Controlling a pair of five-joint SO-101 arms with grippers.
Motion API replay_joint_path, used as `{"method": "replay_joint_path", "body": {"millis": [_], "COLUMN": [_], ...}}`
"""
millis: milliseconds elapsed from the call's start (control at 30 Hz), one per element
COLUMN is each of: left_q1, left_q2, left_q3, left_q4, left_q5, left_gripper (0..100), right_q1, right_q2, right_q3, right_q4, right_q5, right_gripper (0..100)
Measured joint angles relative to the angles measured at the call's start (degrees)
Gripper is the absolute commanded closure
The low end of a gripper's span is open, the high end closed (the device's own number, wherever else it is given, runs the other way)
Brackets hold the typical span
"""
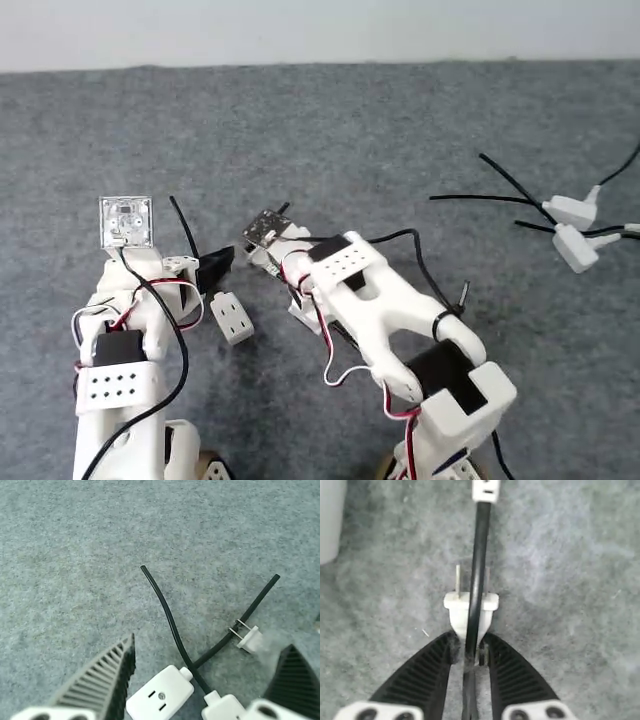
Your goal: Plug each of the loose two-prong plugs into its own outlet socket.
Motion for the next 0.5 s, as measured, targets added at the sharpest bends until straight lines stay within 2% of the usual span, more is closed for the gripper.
{"method": "replay_joint_path", "body": {"millis": [267, 500], "left_q1": [0.0, 0.2], "left_q2": [0.0, 0.0], "left_q3": [0.0, 1.6], "left_q4": [0.0, -2.0], "left_q5": [0.0, 0.0], "left_gripper": [59, 59], "right_q1": [0.4, 2.8], "right_q2": [0.2, -13.0], "right_q3": [-1.2, 5.6], "right_q4": [1.9, 4.1], "right_q5": [3.7, 4.3], "right_gripper": [98.9, 98.9]}}
